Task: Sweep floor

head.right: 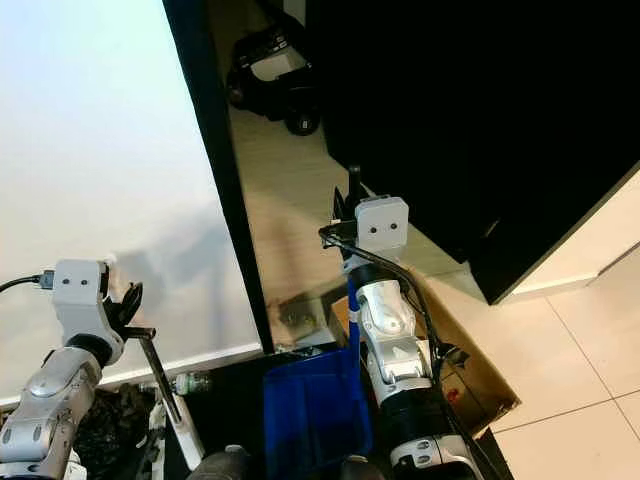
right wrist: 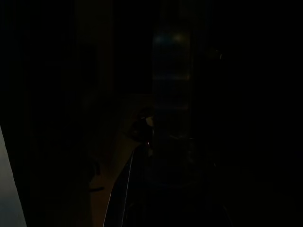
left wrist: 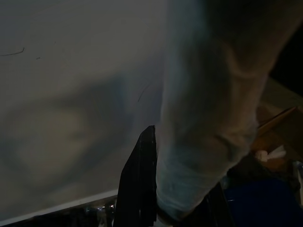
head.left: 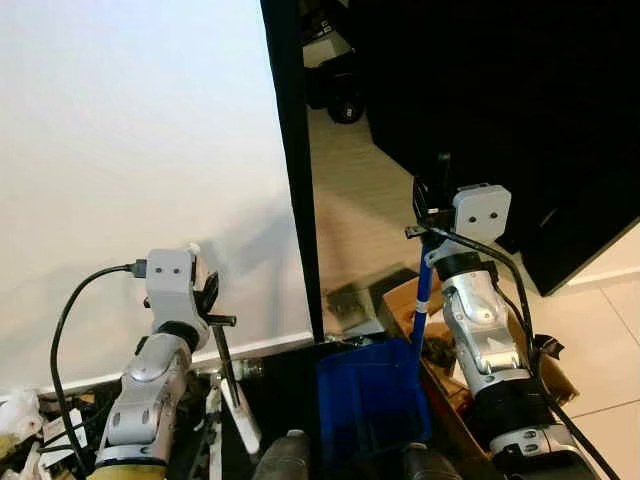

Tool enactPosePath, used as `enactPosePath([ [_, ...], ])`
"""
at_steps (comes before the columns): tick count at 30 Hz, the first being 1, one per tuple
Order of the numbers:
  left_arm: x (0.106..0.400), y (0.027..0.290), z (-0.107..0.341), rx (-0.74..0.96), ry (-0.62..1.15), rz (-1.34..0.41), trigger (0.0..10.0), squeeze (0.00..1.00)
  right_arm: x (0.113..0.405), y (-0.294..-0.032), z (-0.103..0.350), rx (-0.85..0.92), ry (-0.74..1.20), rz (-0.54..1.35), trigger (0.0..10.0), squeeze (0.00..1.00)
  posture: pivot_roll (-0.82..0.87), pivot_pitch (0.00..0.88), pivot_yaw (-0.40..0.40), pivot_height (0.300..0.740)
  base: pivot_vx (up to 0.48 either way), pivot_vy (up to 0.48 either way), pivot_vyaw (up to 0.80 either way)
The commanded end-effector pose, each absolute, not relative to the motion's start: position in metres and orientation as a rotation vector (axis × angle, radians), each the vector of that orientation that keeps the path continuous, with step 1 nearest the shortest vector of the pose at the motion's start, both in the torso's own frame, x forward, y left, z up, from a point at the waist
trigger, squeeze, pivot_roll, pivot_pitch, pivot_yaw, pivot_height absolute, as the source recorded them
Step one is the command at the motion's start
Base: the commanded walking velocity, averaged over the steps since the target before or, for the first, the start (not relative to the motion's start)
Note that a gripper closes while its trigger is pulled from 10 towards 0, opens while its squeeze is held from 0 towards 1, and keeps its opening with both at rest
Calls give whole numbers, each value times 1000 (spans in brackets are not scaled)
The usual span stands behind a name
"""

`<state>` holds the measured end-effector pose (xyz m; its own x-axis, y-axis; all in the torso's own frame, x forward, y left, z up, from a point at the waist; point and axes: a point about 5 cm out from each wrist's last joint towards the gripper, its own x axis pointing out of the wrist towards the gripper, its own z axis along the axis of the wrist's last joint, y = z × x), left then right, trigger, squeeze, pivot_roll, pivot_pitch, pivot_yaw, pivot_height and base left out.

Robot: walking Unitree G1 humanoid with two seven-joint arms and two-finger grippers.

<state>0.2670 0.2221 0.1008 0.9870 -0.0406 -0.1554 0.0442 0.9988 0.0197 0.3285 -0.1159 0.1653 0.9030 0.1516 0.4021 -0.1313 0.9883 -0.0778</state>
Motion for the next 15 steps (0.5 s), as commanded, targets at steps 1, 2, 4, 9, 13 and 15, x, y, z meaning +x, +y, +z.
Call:
enactPosePath([
  [1, 265, 220, 103, 29, 145, -37, 10000, 0, 328, -115, 167, -40, -436, 149, 10000, 0, 203, 154, -2, 740, 0, 0, 0],
  [2, 266, 221, 103, 30, 145, -37, 10000, 0, 329, -115, 167, -33, -434, 148, 10000, 0, 203, 155, -2, 740, 0, 0, 0],
  [4, 266, 221, 104, 34, 140, -37, 10000, 0, 330, -115, 166, -22, -428, 143, 10000, 0, 203, 157, -1, 740, 0, 0, 0],
  [9, 266, 220, 104, 32, 141, -38, 10000, 0, 330, -116, 165, 21, -419, 142, 10000, 0, 203, 158, 0, 740, 0, 0, 0],
  [13, 267, 219, 105, 20, 139, -38, 10000, 0, 330, -113, 164, 38, -407, 156, 10000, 0, 202, 159, 2, 740, 0, 0, 0],
  [15, 267, 219, 105, 21, 139, -38, 10000, 0, 330, -113, 164, 30, -407, 157, 10000, 0, 203, 161, 2, 740, 0, 0, 0],
])
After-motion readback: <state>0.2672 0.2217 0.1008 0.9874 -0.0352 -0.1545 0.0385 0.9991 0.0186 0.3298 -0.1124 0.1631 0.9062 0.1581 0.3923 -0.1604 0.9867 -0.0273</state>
